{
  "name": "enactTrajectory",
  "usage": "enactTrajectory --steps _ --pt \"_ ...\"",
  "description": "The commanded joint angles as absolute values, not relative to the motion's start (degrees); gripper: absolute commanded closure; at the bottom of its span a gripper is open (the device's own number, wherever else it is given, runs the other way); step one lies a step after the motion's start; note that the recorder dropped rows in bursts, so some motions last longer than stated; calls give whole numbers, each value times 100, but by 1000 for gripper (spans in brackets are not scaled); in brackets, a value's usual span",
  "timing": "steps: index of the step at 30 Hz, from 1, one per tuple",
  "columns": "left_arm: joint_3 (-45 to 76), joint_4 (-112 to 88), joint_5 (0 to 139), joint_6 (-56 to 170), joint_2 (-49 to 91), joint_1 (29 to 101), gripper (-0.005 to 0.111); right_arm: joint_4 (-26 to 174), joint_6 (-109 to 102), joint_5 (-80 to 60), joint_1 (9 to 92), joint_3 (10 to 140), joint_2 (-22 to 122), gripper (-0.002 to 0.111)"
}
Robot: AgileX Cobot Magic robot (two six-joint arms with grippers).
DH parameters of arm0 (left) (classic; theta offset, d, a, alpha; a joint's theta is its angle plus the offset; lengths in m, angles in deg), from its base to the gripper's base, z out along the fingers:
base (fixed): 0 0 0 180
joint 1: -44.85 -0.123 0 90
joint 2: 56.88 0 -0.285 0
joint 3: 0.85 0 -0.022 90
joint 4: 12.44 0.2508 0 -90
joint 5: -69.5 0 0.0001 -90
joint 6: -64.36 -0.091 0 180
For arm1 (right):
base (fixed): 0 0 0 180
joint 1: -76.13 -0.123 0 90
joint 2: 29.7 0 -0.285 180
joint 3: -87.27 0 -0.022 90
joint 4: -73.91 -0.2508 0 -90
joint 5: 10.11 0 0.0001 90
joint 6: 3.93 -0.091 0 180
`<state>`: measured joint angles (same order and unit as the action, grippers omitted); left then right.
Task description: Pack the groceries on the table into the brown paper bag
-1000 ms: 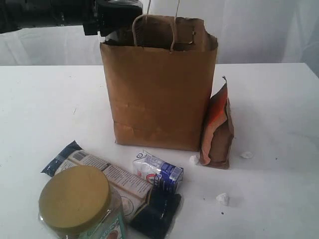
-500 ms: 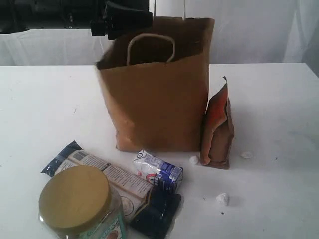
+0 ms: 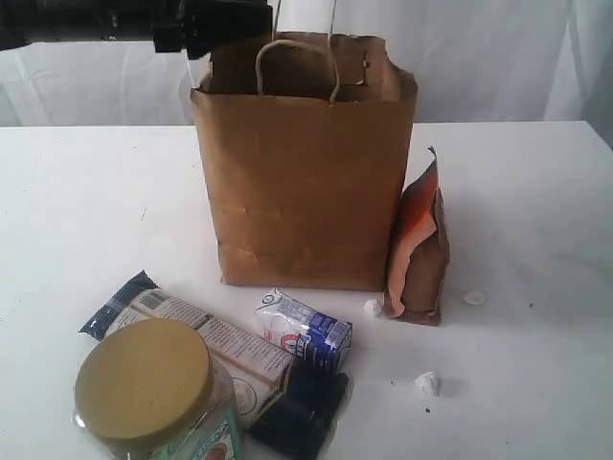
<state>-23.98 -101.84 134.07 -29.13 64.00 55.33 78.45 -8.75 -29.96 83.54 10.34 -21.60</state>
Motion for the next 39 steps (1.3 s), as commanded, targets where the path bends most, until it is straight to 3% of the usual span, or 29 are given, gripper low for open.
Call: enactTrajectory --steps 1,3,6,7,11,16,19,24,31,39 --pt "-2406 -10241 13946 -2520 5801 4906 40 7839 -813 -2977 8352 1006 -2191 108" --pt "-2406 -10255 13946 -2197 5507 4489 59 7839 -813 -2977 8352 1006 -2191 108" --pt "-2406 -10189 13357 -1619 5192 4028 100 7839 -813 -2977 8352 1006 -2191 108" --pt "-2406 -10189 13013 -1311 5128 3915 107 7839 -813 -2977 8352 1006 -2191 108" --pt "-2406 -9638 11969 -246 5001 3800 107 7839 -813 -2977 8352 1006 -2191 108" --pt "-2406 -6934 10734 2442 4844 3814 107 7839 -813 -2977 8352 1006 -2191 108" --pt "-2406 -5163 10594 4154 4752 3814 107 7839 -813 -2977 8352 1006 -2191 108" --pt "-2406 -3851 10988 5651 4611 3814 107 7839 -813 -2977 8352 1006 -2191 108" --pt "-1755 -3728 10106 6319 4052 3814 107 7839 -813 -2977 8352 1006 -2191 108" --pt "175 -4191 9964 4762 2573 3828 107 7839 -813 -2977 8352 1006 -2191 108"
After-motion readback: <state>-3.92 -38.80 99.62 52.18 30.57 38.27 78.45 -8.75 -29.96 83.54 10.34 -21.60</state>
